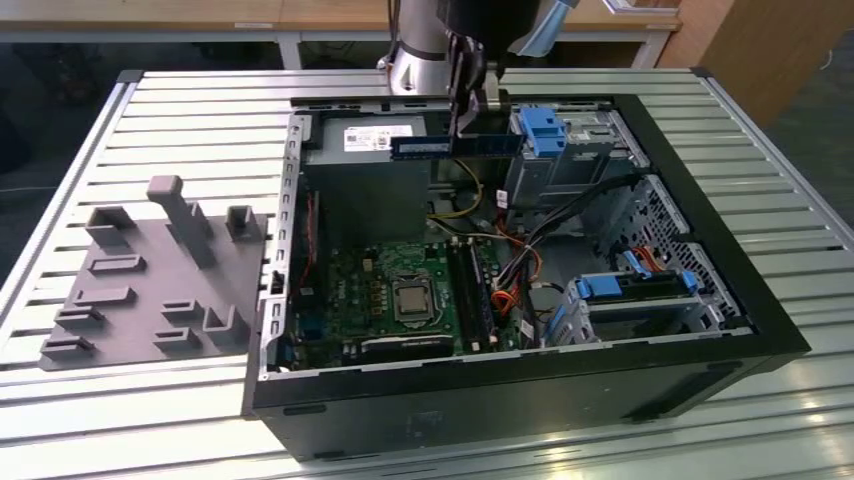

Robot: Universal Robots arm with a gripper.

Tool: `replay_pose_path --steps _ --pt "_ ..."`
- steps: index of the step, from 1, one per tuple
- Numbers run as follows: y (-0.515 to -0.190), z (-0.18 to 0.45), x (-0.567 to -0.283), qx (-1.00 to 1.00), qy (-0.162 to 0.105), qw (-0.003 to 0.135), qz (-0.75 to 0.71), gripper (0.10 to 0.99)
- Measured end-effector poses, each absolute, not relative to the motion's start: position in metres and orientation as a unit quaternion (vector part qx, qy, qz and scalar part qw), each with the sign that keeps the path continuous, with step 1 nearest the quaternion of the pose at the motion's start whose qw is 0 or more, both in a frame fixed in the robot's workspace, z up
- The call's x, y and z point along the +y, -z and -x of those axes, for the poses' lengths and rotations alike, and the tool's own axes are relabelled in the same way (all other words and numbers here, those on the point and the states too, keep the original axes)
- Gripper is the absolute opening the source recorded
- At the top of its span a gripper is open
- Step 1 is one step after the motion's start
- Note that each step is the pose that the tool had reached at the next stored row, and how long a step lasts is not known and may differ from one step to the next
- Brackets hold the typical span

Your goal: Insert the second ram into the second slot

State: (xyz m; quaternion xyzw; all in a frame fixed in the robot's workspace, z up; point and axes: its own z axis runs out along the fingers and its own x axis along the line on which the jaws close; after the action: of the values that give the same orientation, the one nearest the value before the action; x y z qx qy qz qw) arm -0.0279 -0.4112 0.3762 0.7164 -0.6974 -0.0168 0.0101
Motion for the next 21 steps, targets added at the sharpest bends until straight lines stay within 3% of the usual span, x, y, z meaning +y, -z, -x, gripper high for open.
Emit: replay_pose_path --steps 21 --pt "-0.376 0.028 -0.424 -0.697 0.015 0.011 -0.716 0.137"
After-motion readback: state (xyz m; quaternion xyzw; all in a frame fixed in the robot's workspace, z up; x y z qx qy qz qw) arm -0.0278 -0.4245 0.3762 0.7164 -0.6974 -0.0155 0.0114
